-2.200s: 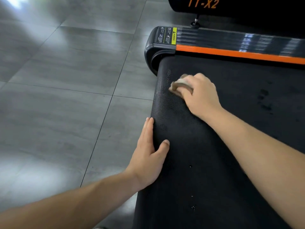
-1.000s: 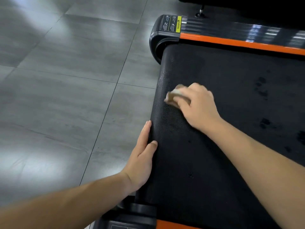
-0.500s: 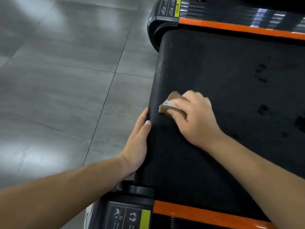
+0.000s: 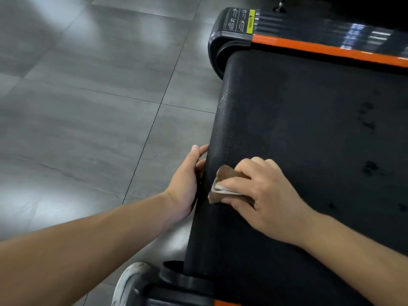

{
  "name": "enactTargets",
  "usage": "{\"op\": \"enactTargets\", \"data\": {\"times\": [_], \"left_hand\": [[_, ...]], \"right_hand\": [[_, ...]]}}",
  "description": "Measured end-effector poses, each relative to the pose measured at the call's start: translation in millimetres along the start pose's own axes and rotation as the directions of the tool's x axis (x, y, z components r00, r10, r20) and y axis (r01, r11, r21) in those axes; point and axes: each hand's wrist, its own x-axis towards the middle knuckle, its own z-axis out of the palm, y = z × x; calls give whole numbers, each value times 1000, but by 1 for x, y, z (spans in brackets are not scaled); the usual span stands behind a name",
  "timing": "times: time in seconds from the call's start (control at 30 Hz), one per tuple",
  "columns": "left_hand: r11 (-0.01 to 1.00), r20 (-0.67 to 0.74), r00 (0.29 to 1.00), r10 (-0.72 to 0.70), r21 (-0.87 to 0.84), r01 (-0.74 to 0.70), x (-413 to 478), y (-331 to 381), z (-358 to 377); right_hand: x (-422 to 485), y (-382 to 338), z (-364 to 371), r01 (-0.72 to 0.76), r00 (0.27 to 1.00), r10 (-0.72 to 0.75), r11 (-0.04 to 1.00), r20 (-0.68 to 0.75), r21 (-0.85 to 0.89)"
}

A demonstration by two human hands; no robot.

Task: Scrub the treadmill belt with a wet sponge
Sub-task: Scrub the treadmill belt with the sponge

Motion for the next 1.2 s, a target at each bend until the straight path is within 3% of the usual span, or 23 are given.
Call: {"op": "enactTargets", "data": {"times": [0.07,0.2,0.33,0.47,0.6,0.73,0.8,0.87,0.93,1.03,1.2], "left_hand": [[1000,-31,999,-11,-12,10,9,5,0],[999,-22,999,36,36,-35,27,5,5],[986,60,992,107,120,-114,39,-9,-1],[986,117,983,138,76,-147,46,-15,-5],[994,101,989,109,5,-110,37,-6,2],[994,63,997,53,-103,-46,33,-2,6],[993,48,998,29,-119,-24,34,-2,5],[995,53,999,2,-102,3,33,-4,3],[997,63,998,-20,-70,24,30,-6,-1],[996,86,995,-41,-72,47,29,-14,-8],[985,46,996,-80,-147,86,27,-8,-7]], "right_hand": [[22,17,-6,34,998,-34,999,51,5],[117,74,-4,-64,998,67,986,15,-154],[221,148,-16,-231,972,231,885,-51,-404],[264,185,-20,-332,940,320,791,-114,-514],[249,159,-15,-333,939,333,807,-90,-487],[179,93,-11,-37,974,99,956,202,-291],[160,79,-13,-17,956,81,975,281,-223],[178,96,-18,-32,972,103,948,212,-316],[215,131,-23,-158,974,211,893,82,-422],[243,159,-24,-339,936,347,853,-53,-397],[159,87,-1,-211,974,226,929,15,-306]]}}
